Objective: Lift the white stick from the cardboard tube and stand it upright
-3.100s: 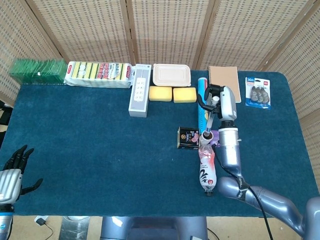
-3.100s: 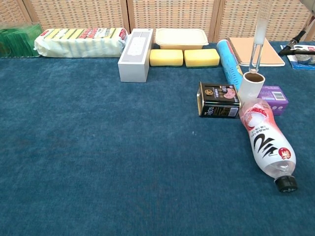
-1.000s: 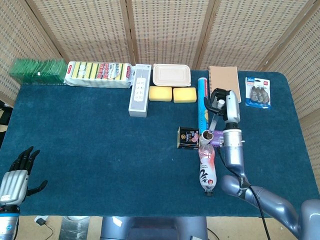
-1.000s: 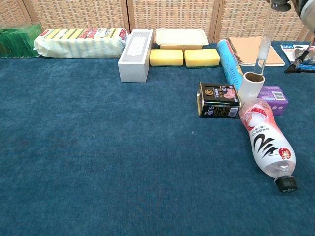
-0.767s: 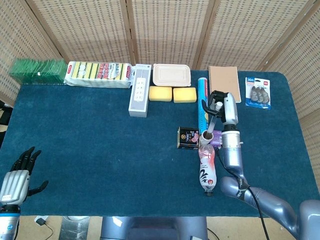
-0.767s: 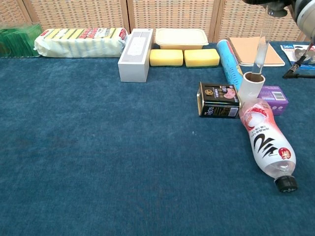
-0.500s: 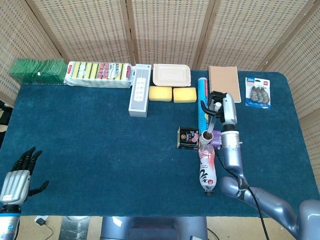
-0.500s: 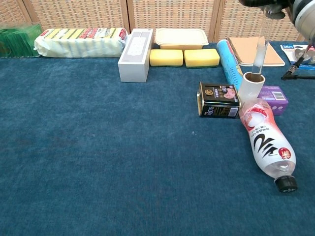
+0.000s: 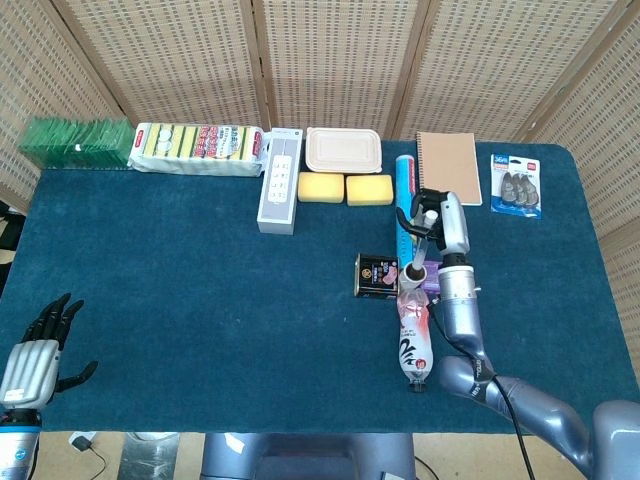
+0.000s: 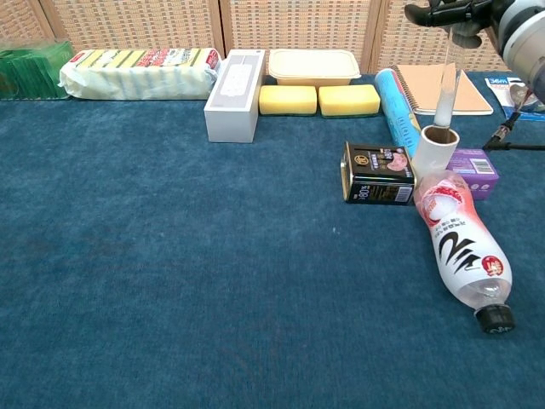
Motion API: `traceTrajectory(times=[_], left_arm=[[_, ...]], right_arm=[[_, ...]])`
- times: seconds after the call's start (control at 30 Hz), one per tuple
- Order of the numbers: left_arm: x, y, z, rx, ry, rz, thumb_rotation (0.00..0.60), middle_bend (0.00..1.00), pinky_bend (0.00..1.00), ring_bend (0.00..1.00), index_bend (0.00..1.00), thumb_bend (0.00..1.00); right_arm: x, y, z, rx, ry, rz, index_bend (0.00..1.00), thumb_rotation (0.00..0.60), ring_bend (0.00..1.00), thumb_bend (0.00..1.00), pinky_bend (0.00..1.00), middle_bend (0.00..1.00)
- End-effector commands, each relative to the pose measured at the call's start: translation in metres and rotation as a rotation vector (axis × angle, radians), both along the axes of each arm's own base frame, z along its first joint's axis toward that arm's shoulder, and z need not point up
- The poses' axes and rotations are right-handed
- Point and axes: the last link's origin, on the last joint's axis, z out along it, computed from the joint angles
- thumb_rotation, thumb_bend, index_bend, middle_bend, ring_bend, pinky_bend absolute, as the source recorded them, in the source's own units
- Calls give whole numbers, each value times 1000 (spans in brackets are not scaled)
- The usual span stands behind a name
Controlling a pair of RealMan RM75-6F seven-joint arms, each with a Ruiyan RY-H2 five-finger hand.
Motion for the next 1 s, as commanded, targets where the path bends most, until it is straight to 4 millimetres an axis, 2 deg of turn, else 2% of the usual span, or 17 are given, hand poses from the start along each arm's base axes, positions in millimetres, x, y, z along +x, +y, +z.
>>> traceTrajectory(times=[0.03, 0.53, 1.0], left_arm=[[0, 0, 0, 1, 0, 0, 600, 0, 155, 0, 66, 193], [-2, 0, 1, 1, -5, -1, 600, 0, 155, 0, 67, 194], [-2, 0, 0, 2, -7, -4, 600, 0, 154, 0, 67, 195]], right_arm=[[0, 0, -1, 1, 0, 0, 745, 600, 1000, 372, 942, 998], [-2, -1, -4, 7, 8, 4, 745, 600, 897, 361, 887, 911], [-12, 5, -7, 7, 17, 1, 732, 600, 773, 357, 783, 808]])
